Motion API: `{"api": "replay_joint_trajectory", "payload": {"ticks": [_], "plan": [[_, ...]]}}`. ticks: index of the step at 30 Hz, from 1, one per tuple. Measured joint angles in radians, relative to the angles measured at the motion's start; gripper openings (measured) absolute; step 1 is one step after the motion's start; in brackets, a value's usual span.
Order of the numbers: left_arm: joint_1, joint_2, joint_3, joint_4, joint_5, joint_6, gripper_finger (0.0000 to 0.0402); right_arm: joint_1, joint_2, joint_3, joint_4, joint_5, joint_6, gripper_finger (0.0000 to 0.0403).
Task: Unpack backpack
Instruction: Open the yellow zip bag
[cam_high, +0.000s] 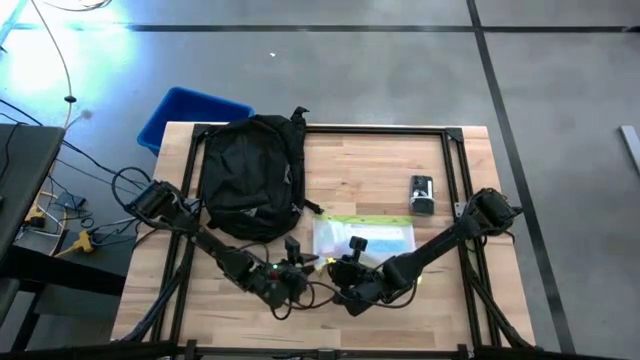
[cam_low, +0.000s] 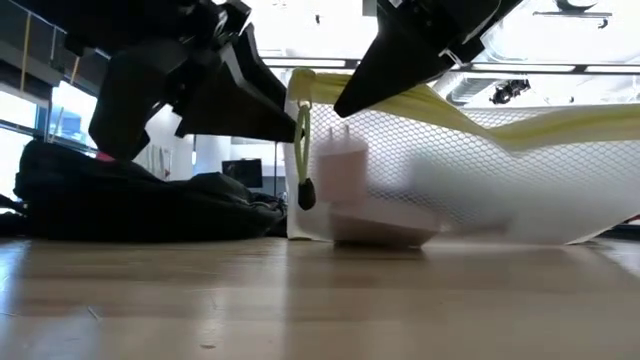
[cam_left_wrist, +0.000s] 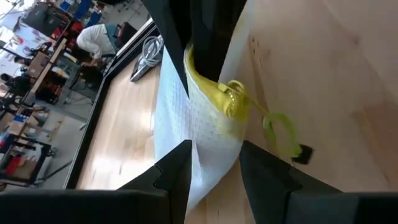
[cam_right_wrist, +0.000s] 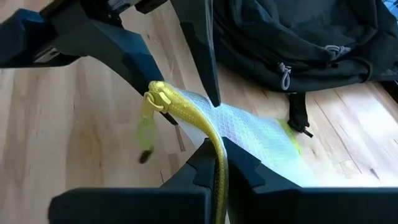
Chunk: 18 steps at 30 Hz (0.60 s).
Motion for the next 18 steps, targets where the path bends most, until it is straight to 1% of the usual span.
{"api": "replay_joint_trajectory", "payload": {"ticks": [4,6,9,10,12,15,18], "plan": [[0.012,0.0,0.0,0.01,0.029,-0.015,0.0098,0.0,0.0,0.0,0.012,-0.001,-0.002,0.0],[0.015,0.0,0.0,0.007,0.03,-0.034,0.0076,0.0,0.0,0.0,0.016,-0.001,-0.017,0.0],[0.008,0.0,0.0,0.006,0.027,-0.026,0.0022,0.0,0.0,0.0,0.018,-0.003,-0.018,0.0],[0.004,0.0,0.0,0.006,0.025,-0.022,0.0012,-0.001,0.0,0.0,0.018,-0.006,-0.018,0.0],[-0.002,0.0,0.0,0.006,0.012,-0.021,0.0009,-0.002,0.0,0.0,0.012,-0.008,-0.018,0.0003],[-0.011,0.0,0.0,-0.004,-0.002,-0.021,0.0003,-0.002,0.0,0.0,-0.024,-0.024,-0.018,0.0031],[-0.014,0.0,0.0,-0.012,-0.006,-0.03,0.0002,-0.001,0.0,0.0,-0.04,-0.025,-0.043,0.0085]]}}
